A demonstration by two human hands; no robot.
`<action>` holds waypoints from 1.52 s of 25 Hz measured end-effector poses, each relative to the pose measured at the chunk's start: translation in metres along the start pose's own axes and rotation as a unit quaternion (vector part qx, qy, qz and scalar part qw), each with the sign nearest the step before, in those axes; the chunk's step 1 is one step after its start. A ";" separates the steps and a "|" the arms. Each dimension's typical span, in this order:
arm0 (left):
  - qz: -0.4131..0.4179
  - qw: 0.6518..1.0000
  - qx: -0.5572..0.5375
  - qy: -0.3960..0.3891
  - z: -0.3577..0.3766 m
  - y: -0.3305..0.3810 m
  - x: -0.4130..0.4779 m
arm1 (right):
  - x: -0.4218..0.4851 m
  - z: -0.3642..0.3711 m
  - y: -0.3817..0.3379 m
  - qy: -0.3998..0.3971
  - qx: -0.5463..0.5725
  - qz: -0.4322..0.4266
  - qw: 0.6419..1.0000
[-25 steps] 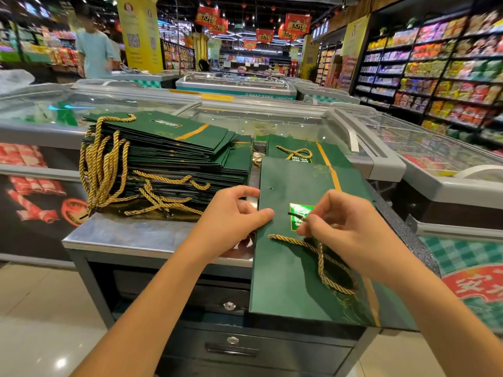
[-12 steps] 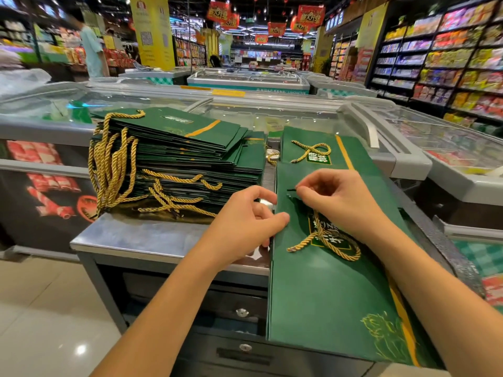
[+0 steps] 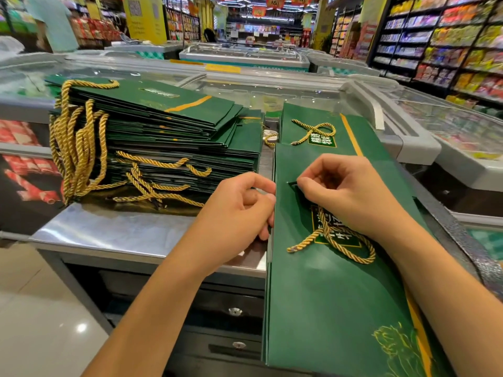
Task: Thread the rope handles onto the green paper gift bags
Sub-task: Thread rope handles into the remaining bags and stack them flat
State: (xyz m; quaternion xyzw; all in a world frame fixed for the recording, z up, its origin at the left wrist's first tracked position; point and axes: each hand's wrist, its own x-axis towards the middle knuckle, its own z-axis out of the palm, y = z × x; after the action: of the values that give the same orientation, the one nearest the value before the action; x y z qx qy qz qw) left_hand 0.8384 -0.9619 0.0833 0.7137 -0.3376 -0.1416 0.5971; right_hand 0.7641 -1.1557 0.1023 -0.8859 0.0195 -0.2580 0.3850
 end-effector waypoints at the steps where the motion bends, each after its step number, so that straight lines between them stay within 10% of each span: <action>1: 0.003 1.000 -0.008 -0.002 0.000 0.000 -0.001 | 0.000 0.000 0.001 -0.003 -0.005 -0.004 1.000; 15: 0.071 0.996 -0.001 -0.057 -0.004 0.000 -0.007 | -0.002 -0.001 0.000 -0.043 0.011 -0.101 0.994; 38: 0.060 0.981 0.016 0.184 0.006 0.001 0.001 | -0.002 0.000 0.002 -0.044 0.056 -0.089 0.993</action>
State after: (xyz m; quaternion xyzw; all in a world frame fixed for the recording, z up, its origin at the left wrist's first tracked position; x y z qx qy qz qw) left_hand 0.8358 -0.9673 0.0828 0.7155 -0.2670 0.0338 0.6447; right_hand 0.7625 -1.1570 0.1003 -0.8715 -0.0912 -0.2527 0.4103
